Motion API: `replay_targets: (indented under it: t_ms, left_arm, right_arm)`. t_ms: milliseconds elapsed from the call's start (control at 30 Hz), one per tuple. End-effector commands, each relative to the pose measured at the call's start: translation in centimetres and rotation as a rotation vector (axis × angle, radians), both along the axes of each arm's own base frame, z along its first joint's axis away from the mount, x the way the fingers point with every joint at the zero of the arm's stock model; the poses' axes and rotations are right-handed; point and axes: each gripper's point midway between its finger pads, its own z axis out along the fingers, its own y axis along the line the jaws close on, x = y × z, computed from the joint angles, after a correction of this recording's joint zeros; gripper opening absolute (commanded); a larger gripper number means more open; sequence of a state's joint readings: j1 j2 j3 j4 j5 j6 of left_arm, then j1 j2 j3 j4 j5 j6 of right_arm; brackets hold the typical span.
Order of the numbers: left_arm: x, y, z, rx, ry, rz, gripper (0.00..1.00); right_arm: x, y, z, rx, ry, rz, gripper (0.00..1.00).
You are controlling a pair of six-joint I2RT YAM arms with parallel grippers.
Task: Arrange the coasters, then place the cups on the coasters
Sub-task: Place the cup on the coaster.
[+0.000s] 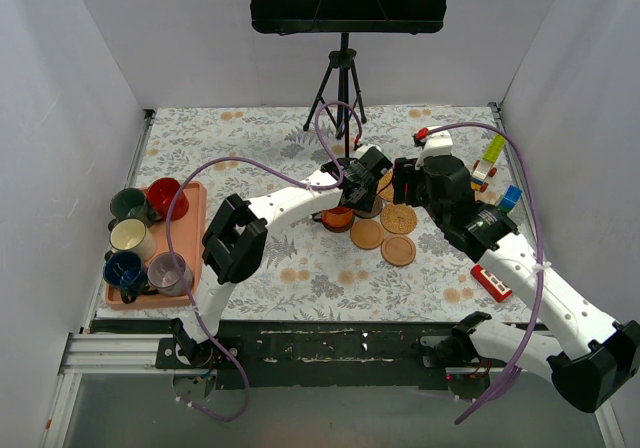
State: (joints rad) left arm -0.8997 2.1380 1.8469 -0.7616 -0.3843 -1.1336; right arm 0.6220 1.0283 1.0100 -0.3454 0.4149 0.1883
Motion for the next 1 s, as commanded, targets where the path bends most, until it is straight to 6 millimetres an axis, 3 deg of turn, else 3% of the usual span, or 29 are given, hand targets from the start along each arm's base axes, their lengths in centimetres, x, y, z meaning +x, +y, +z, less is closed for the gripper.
replay_targets:
  t_ms: [0, 133, 300, 400, 500, 600, 700, 767, 833, 967]
  left_arm:
    - [0.8, -0.6, 4.3, -0.082, -0.087, 0.014, 0.49]
    - [0.6, -0.6, 5.2, -0.108, -0.102, 0.011, 0.45]
    - [0.5, -0.1, 7.4, -0.158, -0.15, 0.019, 0.48]
    - [0.0, 0.6, 9.6, -0.2, -0.188, 0.025, 0.48]
    - [-0.6, 2.8, 12.3, -0.235, -0.267, 0.048, 0.54]
    - [-2.0, 4.4, 15.4, -0.322, -0.323, 0.045, 0.61]
    - [-3.3, 5.5, 17.3, -0.368, -0.326, 0.036, 0.64]
    - [-2.8, 7.7, 17.3, -0.347, -0.305, 0.087, 0.66]
    - [-1.3, 11.1, 17.0, -0.333, -0.271, 0.173, 0.67]
    - [1.9, 21.3, 18.1, -0.33, -0.279, 0.423, 0.72]
  right_arm:
    - [0.2, -0.6, 2.8, 0.053, -0.071, -0.037, 0.7]
    - [0.1, -0.7, 3.1, 0.059, -0.078, -0.044, 0.69]
    - [0.0, -1.0, 3.2, 0.064, -0.083, -0.051, 0.7]
    - [-0.1, -1.2, 3.4, 0.069, -0.09, -0.06, 0.7]
    - [-0.2, -2.0, 4.1, 0.059, -0.1, -0.093, 0.7]
    - [-0.6, -2.8, 4.7, 0.069, -0.118, -0.125, 0.7]
    - [-0.9, -2.7, 5.0, 0.092, -0.133, -0.113, 0.7]
    - [-0.9, -2.5, 5.1, 0.099, -0.131, -0.101, 0.7]
    - [-0.8, -2.2, 5.1, 0.102, -0.121, -0.091, 0.7]
    - [-0.8, -1.5, 5.2, 0.113, -0.114, -0.062, 0.7]
